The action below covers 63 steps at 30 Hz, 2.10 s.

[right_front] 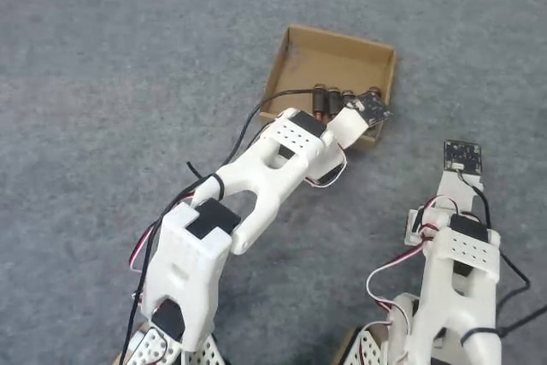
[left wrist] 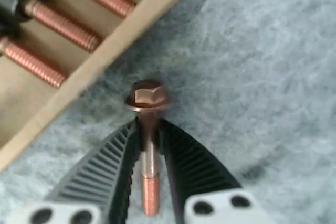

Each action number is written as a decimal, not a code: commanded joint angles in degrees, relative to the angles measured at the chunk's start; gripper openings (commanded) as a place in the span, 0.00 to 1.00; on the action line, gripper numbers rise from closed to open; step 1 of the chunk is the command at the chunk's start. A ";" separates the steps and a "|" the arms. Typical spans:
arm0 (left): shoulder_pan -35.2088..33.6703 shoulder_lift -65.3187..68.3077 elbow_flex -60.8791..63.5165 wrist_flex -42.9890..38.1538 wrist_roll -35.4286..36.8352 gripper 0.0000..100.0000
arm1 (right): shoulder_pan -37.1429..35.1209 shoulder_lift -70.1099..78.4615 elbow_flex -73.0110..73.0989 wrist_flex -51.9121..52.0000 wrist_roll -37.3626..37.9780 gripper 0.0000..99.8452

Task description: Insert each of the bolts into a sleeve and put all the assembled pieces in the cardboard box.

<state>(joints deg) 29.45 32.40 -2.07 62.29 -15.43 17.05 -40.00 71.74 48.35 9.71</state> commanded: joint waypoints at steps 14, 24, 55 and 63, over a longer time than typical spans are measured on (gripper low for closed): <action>-3.43 -10.37 3.30 8.00 19.08 0.01 | -0.31 -2.33 0.44 -2.68 1.67 0.01; -8.53 -24.35 22.29 0.35 19.16 0.01 | -0.31 -2.33 0.44 -2.68 1.67 0.01; -28.66 -24.35 29.85 -7.03 35.78 0.12 | -0.31 -2.33 0.53 -2.24 1.67 0.01; -28.57 -17.05 21.41 -4.48 35.69 0.06 | -0.31 -2.33 0.53 -2.24 1.67 0.01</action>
<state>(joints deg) 1.32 14.29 24.31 57.19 19.65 17.05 -40.00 72.53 46.24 9.89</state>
